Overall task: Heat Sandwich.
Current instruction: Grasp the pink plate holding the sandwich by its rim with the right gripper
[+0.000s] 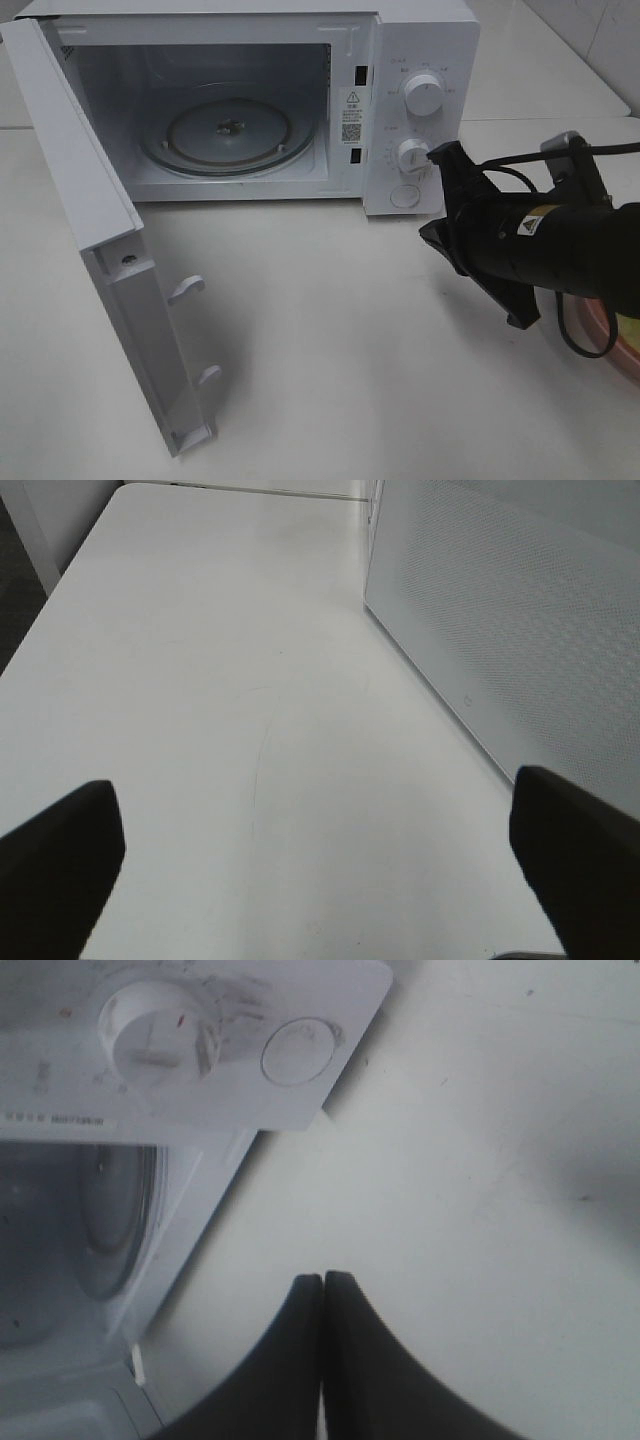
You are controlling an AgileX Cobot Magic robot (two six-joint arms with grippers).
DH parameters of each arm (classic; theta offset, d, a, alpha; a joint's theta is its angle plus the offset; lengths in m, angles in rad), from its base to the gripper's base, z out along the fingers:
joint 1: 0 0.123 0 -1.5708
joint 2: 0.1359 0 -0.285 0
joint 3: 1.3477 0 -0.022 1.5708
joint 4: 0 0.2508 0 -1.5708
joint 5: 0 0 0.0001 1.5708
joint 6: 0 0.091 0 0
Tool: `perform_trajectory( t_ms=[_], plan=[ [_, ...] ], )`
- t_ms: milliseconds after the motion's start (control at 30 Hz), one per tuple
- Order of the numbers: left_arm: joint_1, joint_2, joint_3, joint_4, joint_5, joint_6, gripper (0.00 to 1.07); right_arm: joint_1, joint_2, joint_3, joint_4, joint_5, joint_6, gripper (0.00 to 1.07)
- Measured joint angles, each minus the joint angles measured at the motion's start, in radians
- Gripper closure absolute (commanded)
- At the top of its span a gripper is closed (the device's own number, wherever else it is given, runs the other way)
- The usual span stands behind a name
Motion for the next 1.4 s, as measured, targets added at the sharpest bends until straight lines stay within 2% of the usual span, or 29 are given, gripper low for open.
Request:
perform_trajectory(
  t_ms=[200, 333, 500, 533, 633, 767, 900, 933, 1233, 1267, 1367, 1400],
  plan=[
    [0.0, 0.0, 0.0, 0.0, 0.0, 0.0, 0.07, 0.0, -0.081, 0.001, -0.023, 0.153, -0.244, 1.03],
    [0.0, 0.0, 0.0, 0.0, 0.0, 0.0, 0.07, 0.0, -0.171, 0.001, -0.028, 0.327, -0.608, 1.02],
    [0.0, 0.0, 0.0, 0.0, 0.0, 0.0, 0.07, 0.0, -0.212, 0.001, -0.028, 0.416, -0.808, 1.01],
    [0.0, 0.0, 0.0, 0.0, 0.0, 0.0, 0.07, 0.0, -0.241, 0.001, -0.029, 0.464, -0.946, 1.0],
    [0.0, 0.0, 0.0, 0.0, 0.0, 0.0, 0.07, 0.0, -0.267, 0.001, -0.029, 0.515, -1.064, 1.0],
    [0.0, 0.0, 0.0, 0.0, 0.0, 0.0, 0.07, 0.0, -0.309, -0.058, -0.05, 0.737, -1.256, 0.98],
    [0.0, 0.0, 0.0, 0.0, 0.0, 0.0, 0.07, 0.0, -0.31, -0.112, -0.1, 0.846, -1.277, 0.98],
    [0.0, 0.0, 0.0, 0.0, 0.0, 0.0, 0.07, 0.0, -0.31, -0.148, -0.15, 0.917, -1.28, 0.97],
    [0.0, 0.0, 0.0, 0.0, 0.0, 0.0, 0.07, 0.0, -0.309, -0.276, -0.377, 1.124, -1.176, 0.93],
    [0.0, 0.0, 0.0, 0.0, 0.0, 0.0, 0.07, 0.0, -0.309, -0.3, -0.442, 1.166, -1.121, 0.91],
    [0.0, 0.0, 0.0, 0.0, 0.0, 0.0, 0.07, 0.0, -0.309, -0.321, -0.494, 1.204, -1.053, 0.87],
    [0.0, 0.0, 0.0, 0.0, 0.0, 0.0, 0.07, 0.0, -0.309, -0.34, -0.542, 1.248, -0.988, 0.8]
  ],
)
